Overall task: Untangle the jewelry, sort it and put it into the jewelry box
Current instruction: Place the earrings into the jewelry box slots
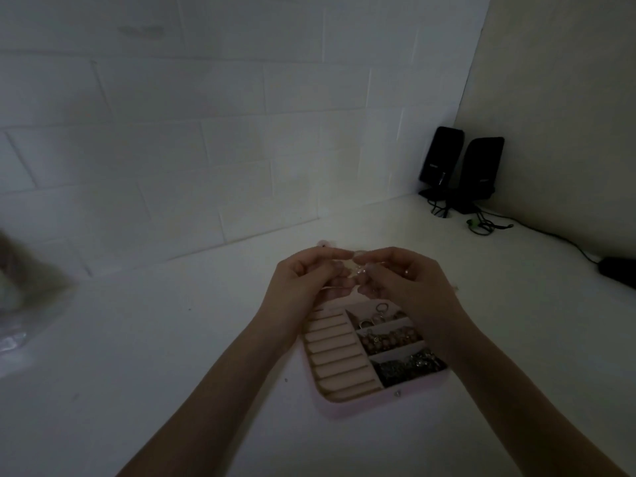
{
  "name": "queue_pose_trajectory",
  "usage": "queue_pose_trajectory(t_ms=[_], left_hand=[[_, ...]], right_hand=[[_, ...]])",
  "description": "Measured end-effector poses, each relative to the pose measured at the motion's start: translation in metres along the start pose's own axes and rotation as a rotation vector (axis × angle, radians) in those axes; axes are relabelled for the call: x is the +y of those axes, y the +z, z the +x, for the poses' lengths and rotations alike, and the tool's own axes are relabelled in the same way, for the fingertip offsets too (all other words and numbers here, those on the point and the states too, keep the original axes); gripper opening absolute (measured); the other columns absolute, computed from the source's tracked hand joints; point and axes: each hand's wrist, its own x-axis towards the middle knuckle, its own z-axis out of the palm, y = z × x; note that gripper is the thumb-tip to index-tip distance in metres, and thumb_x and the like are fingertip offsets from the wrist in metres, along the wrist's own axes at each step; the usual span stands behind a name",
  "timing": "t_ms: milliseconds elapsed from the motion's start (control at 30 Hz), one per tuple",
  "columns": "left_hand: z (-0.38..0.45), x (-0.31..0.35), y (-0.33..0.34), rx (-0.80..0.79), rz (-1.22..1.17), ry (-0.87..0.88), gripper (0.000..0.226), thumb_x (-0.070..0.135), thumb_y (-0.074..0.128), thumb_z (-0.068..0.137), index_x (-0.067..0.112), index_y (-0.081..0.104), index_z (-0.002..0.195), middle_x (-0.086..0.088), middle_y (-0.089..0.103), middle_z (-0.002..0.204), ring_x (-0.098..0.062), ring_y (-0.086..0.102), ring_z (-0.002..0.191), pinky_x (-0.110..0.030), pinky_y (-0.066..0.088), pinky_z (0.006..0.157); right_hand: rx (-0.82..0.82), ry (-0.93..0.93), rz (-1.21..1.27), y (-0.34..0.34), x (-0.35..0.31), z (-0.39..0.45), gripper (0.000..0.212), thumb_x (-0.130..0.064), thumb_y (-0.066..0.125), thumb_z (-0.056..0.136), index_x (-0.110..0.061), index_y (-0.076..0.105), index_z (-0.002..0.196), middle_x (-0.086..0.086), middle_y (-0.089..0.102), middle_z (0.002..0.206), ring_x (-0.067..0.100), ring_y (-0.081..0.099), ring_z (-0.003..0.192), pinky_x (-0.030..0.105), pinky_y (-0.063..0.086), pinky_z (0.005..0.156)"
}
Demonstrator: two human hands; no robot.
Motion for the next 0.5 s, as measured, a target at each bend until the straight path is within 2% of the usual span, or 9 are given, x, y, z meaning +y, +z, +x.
queue_pose_trajectory(t_ms=[200,300,400,500], left_hand=[[0.002,0.001,-0.006,0.017,0.111,0.076,0.012,-0.005,0.06,0.085,0.003,0.068,0.086,-0.008,0.07,0.068,-0.014,0.069,0.064,-0.02,0.056,0.064],[0.002,0.002,-0.009,0.009,0.265,0.156,0.013,-0.004,0.064,0.083,0.001,0.068,0.094,-0.013,0.07,0.072,-0.015,0.07,0.067,-0.021,0.056,0.067],[0.003,0.005,-0.013,-0.005,0.374,0.193,0.008,-0.004,0.066,0.081,0.002,0.069,0.086,-0.014,0.07,0.071,-0.013,0.069,0.064,-0.019,0.055,0.064],[0.006,0.01,-0.022,-0.045,0.481,0.193,0.008,-0.002,0.069,0.079,0.006,0.069,0.081,-0.01,0.071,0.07,-0.015,0.07,0.065,-0.021,0.055,0.062]], right_hand=[[-0.002,0.056,0.063,-0.002,0.0,0.001,0.011,-0.007,0.063,0.087,-0.008,0.07,0.094,0.009,0.075,0.082,0.019,0.072,0.08,0.022,0.056,0.07],[0.011,-0.029,-0.067,-0.002,0.002,0.0,0.009,-0.005,0.066,0.084,-0.009,0.069,0.092,0.008,0.074,0.078,0.02,0.072,0.076,0.023,0.056,0.07],[0.02,-0.133,-0.225,0.0,0.006,0.0,0.007,-0.007,0.068,0.084,-0.013,0.07,0.087,0.002,0.073,0.073,0.018,0.071,0.07,0.025,0.056,0.069],[-0.001,-0.176,-0.278,0.003,0.008,-0.003,0.005,-0.007,0.069,0.083,-0.011,0.07,0.086,-0.001,0.071,0.071,0.014,0.07,0.068,0.027,0.058,0.07]])
